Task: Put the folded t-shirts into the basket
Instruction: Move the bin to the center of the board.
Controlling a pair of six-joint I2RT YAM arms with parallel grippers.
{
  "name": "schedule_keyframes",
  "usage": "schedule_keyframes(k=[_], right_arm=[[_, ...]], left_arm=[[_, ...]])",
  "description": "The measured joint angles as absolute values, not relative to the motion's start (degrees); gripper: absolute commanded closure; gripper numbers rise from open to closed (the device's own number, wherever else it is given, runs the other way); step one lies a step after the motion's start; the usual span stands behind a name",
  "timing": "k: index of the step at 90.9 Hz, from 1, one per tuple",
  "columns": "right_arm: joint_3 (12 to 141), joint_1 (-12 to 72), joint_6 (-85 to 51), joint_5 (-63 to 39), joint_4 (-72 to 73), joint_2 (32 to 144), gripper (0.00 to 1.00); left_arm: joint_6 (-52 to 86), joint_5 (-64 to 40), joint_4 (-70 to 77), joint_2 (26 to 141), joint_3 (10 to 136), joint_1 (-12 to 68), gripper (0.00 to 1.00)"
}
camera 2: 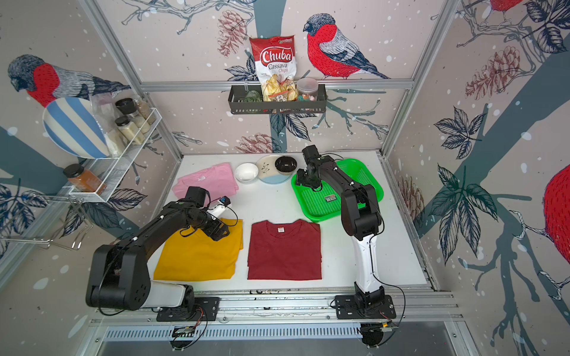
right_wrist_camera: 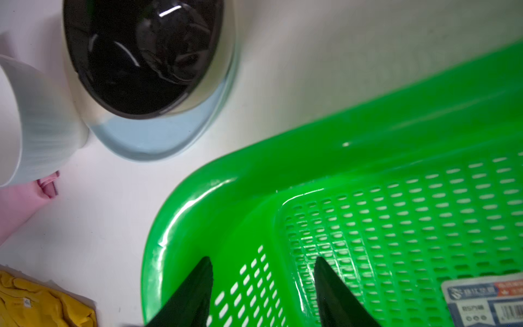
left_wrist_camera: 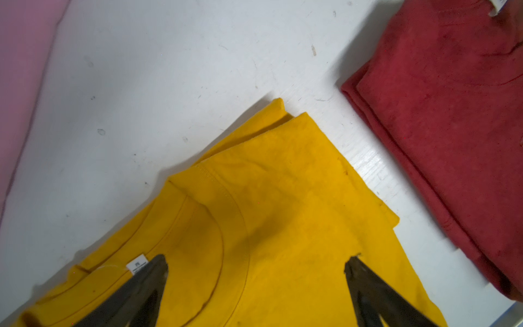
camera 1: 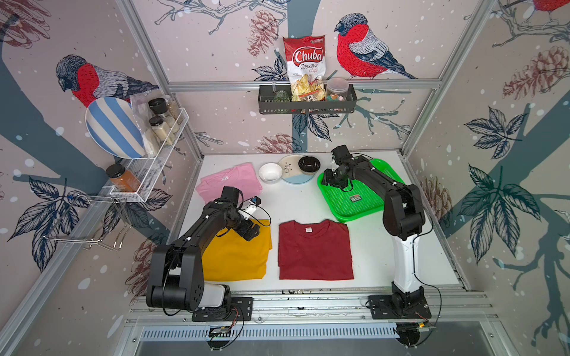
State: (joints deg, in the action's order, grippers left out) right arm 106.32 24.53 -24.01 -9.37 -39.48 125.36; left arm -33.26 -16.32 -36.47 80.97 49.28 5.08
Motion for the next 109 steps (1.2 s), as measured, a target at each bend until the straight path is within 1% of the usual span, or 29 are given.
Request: schedule_keyframes(k=[12, 27, 41, 52, 62, 71, 73, 78, 81, 85, 89, 98, 109], right_arm=[[108.07, 26.04, -27.86, -10.26, -37.04, 127.66, 0.43], [105.21, 27.31, -35.62, -10.87, -31.77, 127.42, 0.43], [102.67, 27.99, -42.35, -11.07, -27.49, 125.08, 0.43], [101.78, 27.64, -43.88, -11.49, -26.20, 121.75, 0.43], [101.38, 25.65, -43.13, -11.14, -27.90, 117.93, 0.45], [99.63, 23.75, -39.03, -8.54, -30.68, 114.87, 0.45], [99.00, 23.62, -37.82, -7.90, -31.59, 114.37, 0.44], [97.30, 24.14, -34.65, -7.44, -33.56, 113.58, 0.34], [96.07, 24.88, -32.93, -7.46, -34.50, 113.14, 0.31], [94.15, 26.28, -30.74, -7.46, -35.46, 112.38, 0.28], [92.44, 28.08, -28.80, -7.44, -36.25, 111.53, 0.27], [91.02, 32.25, -25.76, -5.43, -37.17, 110.41, 0.28], [90.67, 34.85, -23.92, -0.40, -36.88, 110.98, 0.36]], left_arm=[[-33.26, -16.32, -36.51, 81.52, 49.28, 5.08, 0.03], [-33.28, -16.34, -36.53, 81.67, 49.28, 5.08, 0.03], [-33.28, -16.43, -36.60, 81.80, 49.28, 5.08, 0.03], [-33.41, -16.47, -36.62, 81.84, 49.28, 5.08, 0.03], [-33.43, -16.51, -36.64, 81.82, 49.28, 5.08, 0.03], [-33.45, -16.53, -36.69, 81.82, 49.28, 5.08, 0.03], [-33.45, -16.53, -36.69, 81.82, 49.28, 5.08, 0.03], [-33.45, -16.56, -36.80, 81.82, 49.32, 5.08, 0.03], [-33.45, -16.58, -36.91, 81.82, 49.34, 5.08, 0.03], [-33.45, -16.62, -37.10, 81.84, 49.43, 5.08, 0.03], [-33.47, -16.71, -37.15, 81.84, 49.50, 5.08, 0.03], [-33.47, -16.73, -37.56, 81.97, 49.58, 5.08, 0.03], [-33.47, -16.71, -37.95, 82.08, 49.60, 5.08, 0.03]])
